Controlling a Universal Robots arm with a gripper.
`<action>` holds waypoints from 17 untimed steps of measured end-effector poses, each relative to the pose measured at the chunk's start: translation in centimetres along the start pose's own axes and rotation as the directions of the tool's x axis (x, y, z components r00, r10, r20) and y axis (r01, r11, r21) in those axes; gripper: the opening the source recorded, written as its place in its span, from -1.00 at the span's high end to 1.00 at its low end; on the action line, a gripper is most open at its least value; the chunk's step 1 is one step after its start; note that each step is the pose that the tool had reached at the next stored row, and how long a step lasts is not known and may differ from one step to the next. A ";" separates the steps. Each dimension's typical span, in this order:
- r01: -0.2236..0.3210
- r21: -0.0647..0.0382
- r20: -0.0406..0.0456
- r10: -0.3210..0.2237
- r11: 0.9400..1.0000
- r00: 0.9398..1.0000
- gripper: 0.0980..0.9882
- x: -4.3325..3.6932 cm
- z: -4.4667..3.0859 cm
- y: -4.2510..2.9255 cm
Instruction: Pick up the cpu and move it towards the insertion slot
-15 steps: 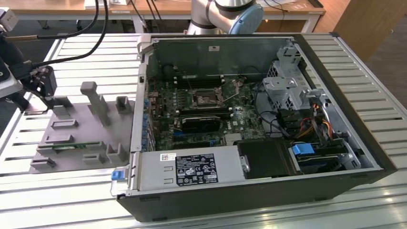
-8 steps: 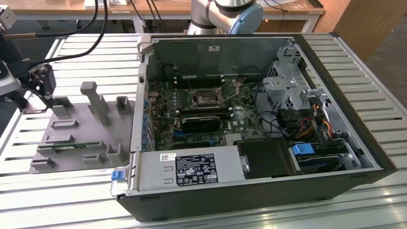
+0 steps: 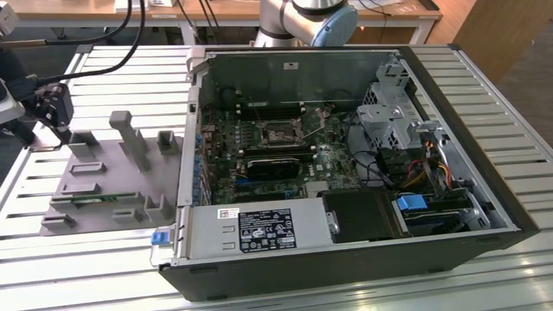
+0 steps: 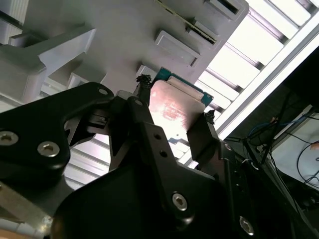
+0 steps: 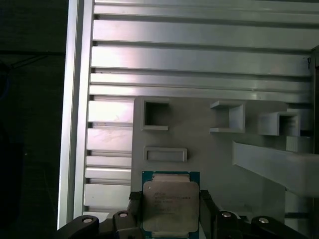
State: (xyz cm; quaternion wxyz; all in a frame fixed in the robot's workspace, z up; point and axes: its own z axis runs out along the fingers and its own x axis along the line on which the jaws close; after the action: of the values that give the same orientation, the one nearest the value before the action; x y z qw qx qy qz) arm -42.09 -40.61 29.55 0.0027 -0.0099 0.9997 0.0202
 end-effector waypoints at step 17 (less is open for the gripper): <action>0.000 0.000 0.000 0.000 1.000 1.000 0.00 -0.01 -2.02 0.08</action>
State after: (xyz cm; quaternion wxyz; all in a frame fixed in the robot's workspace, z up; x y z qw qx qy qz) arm -42.09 -40.61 31.57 0.0027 -0.0099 0.9997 0.0202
